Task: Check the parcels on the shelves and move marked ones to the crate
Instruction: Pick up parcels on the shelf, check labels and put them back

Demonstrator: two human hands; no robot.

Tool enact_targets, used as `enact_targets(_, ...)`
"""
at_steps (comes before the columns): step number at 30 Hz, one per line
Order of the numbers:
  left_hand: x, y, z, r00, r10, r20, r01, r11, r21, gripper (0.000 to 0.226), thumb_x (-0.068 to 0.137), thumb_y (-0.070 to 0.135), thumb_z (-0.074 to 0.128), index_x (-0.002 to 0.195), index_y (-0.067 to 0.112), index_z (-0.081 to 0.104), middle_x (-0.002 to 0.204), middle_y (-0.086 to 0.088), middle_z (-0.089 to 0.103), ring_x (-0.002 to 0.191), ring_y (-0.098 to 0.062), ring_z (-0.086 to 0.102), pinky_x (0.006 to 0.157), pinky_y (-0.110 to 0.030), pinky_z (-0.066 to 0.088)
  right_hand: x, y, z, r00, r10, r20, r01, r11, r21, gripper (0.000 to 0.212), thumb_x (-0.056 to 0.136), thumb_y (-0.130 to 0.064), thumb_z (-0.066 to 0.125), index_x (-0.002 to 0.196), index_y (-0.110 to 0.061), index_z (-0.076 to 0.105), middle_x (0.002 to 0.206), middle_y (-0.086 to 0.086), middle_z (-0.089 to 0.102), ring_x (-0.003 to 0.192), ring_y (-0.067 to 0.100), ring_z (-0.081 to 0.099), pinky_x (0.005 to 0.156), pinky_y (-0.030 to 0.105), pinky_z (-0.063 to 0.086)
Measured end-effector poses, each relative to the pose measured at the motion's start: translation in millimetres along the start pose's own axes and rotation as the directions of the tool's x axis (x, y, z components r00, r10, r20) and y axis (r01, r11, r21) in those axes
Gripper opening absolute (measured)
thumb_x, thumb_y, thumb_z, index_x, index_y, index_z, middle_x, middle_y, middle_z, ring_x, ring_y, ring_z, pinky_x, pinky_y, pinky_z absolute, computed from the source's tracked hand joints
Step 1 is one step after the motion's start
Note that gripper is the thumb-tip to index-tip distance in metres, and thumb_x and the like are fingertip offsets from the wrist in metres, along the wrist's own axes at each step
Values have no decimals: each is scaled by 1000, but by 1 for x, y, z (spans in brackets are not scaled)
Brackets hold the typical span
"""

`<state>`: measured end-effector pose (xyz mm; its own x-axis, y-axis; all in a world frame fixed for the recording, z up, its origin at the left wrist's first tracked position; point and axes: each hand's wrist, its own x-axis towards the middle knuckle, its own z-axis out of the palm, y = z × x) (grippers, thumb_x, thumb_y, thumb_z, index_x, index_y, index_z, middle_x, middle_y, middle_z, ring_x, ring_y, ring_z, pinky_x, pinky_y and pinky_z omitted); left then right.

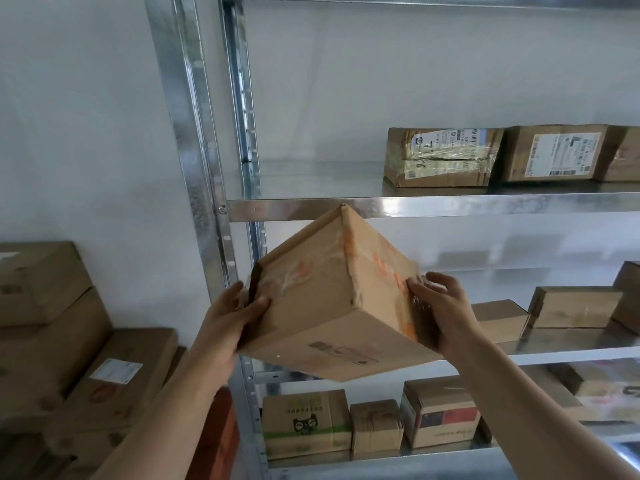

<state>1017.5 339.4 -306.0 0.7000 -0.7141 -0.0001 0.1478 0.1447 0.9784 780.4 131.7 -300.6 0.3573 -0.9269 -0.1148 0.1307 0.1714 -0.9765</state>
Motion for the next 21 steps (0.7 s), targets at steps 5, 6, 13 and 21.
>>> enact_targets(5,-7,-3,4,988,-106,111,130,963,-235,37,86,18,69,122,21,68,102,-10,75,84,-23,72,69,-38,55,-13,8,11,999,20,-32,-21,998,-52,34,93,-29,74,123,-21,59,122,8,64,111,31,63,92,51,56)
enact_targets(6,-7,-5,4,984,-118,132,152,946,-286,34,89,16,66,122,24,69,103,-9,75,85,-24,71,70,-40,55,-15,7,14,999,1,-45,-4,997,-79,25,95,-29,71,117,-23,61,121,8,65,111,30,63,96,52,55)
enact_targets(13,-7,0,7,989,-145,27,146,930,-337,33,91,11,64,118,27,73,111,-12,74,98,-31,69,76,-46,56,-32,-6,38,998,-53,43,62,965,-254,26,107,-36,48,120,-20,63,92,1,58,82,15,55,65,26,42)
enact_targets(21,-3,14,31,992,-33,-119,6,976,-215,37,97,12,60,132,26,64,118,-5,74,108,-27,69,78,-40,56,-52,-2,42,973,120,197,-100,989,-105,89,70,-88,43,144,-38,54,127,0,68,113,23,65,84,38,60)
